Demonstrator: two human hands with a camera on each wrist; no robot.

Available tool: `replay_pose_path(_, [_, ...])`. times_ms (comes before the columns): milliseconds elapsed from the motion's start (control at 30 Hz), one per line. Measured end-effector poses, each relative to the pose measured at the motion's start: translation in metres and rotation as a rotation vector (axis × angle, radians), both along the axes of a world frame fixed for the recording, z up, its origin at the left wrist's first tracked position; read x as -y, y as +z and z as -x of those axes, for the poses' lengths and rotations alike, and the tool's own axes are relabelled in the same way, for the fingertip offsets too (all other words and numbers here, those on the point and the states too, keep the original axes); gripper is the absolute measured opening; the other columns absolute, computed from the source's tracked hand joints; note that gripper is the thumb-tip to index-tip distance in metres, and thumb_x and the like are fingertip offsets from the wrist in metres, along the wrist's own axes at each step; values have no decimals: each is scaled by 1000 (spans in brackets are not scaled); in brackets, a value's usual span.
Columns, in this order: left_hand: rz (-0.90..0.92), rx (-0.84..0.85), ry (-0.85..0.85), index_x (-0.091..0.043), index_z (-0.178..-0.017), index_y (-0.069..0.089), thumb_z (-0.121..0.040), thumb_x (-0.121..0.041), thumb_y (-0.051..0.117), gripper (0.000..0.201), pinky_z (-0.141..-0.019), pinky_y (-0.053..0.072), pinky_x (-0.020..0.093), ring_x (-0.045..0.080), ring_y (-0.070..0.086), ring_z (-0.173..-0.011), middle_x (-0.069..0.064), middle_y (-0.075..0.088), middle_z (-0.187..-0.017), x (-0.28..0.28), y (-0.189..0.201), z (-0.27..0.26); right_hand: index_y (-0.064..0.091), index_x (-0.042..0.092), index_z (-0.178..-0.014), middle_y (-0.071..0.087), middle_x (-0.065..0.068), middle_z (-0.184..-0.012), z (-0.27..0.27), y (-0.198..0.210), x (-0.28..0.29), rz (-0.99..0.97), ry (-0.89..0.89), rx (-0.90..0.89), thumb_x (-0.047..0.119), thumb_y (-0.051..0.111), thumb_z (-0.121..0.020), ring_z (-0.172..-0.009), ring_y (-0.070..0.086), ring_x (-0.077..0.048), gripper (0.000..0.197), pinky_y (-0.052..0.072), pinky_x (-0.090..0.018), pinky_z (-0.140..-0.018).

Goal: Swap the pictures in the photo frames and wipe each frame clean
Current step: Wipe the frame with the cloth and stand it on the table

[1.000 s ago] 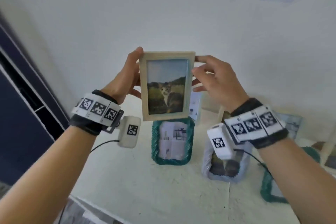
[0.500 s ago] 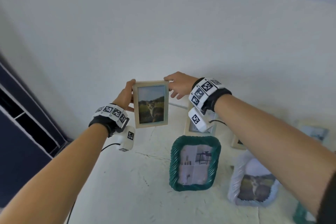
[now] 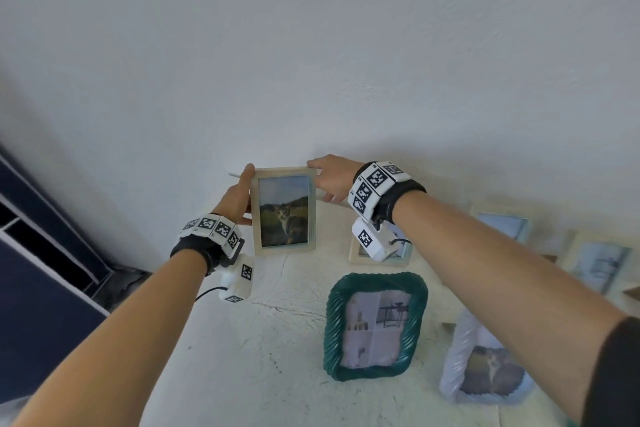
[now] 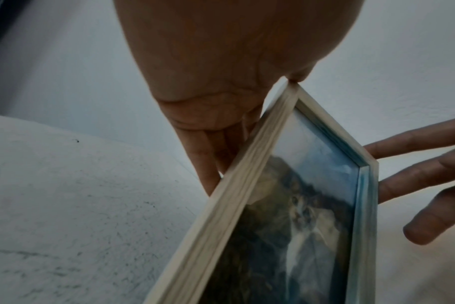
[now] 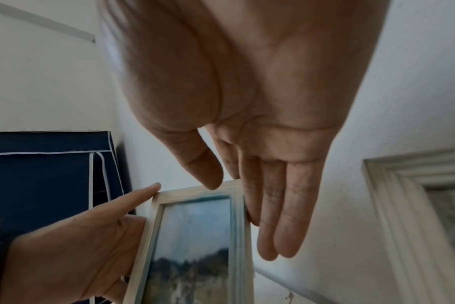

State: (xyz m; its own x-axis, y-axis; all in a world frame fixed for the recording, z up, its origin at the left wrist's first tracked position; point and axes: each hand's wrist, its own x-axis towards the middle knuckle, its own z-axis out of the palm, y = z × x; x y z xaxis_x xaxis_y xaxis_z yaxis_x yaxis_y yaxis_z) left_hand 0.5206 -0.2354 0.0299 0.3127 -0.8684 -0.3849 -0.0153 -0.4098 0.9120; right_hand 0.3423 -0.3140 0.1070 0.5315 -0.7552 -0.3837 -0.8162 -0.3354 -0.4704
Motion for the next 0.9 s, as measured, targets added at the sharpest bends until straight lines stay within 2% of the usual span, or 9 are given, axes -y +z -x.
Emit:
replay_pose_path(67, [4, 61, -1, -17, -118, 57, -96, -67, 18, 67, -71, 50, 35, 22, 63, -92, 14, 65, -108, -3, -1, 0, 24, 15, -152, 37, -12, -149, 3, 2, 0, -22, 24, -6, 12, 40, -98, -112, 61, -32, 56, 54, -38, -89])
replay_pose_path(167, [15, 273, 13, -22, -122, 55, -91, -73, 24, 67, -93, 48, 43, 27, 60, -108, 12, 63, -121, -14, -3, -3, 21, 18, -153, 20, -3, -159, 12, 14, -4, 45, 71, -9, 19, 40, -100, -116, 58, -28, 56, 50, -32, -91])
replay_pose_path(233, [47, 510, 33, -18, -131, 52, -94, -62, 41, 59, -102, 42, 39, 28, 56, -119, 10, 59, -131, -27, -3, -5, 28, 18, -151, 29, -5, -155, 20, 25, -11, 102, 100, -3, 21, 42, -100, -124, 52, -27, 52, 42, -29, -95])
replay_pose_path(333, [135, 672, 60, -14, -133, 54, -98, -38, 51, 42, -97, 40, 33, 24, 57, -114, 8, 58, -133, -53, 6, 2, 43, 17, -143, 47, -8, -142, 39, 43, -29, 217, 132, 33, 20, 43, -99, -128, 46, -23, 44, 34, -24, -97])
replay_pose_path(567, [165, 736, -81, -26, -123, 60, -96, -40, 51, 32, -83, 49, 29, 14, 66, -95, -3, 69, -106, -150, 27, 69, 59, 14, -128, 66, -7, -119, 116, 49, -113, 347, 178, 286, 19, 45, -99, -98, 62, -16, 33, 48, -28, -90])
replay_pose_path(667, [199, 697, -133, -31, -117, 62, -94, -37, 55, 25, -72, 44, 13, 5, 66, -88, -10, 70, -98, -198, 20, 129, 62, 14, -124, 70, -5, -111, 171, 22, -161, 285, 146, 385, 20, 48, -99, -94, 67, -16, 29, 54, -32, -87])
replay_pose_path(733, [206, 644, -193, -33, -113, 62, -93, -35, 56, 21, -66, 42, 5, -2, 65, -82, -14, 70, -94, -223, 11, 174, 64, 15, -122, 72, -4, -107, 215, -1, -192, 231, 94, 433, 20, 51, -98, -90, 68, -13, 28, 54, -26, -82])
replay_pose_path(800, [221, 597, -231, -33, -110, 62, -92, -34, 57, 19, -64, 42, 2, -5, 64, -81, -14, 70, -93, -240, -4, 220, 65, 13, -122, 72, -4, -107, 261, -24, -219, 187, 24, 454, 19, 52, -98, -89, 67, -11, 28, 54, -21, -80])
replay_pose_path(900, [239, 557, -301, -33, -110, 63, -92, -33, 58, 19, -66, 45, 4, -3, 65, -82, -11, 71, -90, -253, -26, 291, 66, 12, -118, 72, -2, -104, 330, -56, -253, 227, -71, 438, 19, 52, -96, -88, 67, -10, 27, 55, -30, -81])
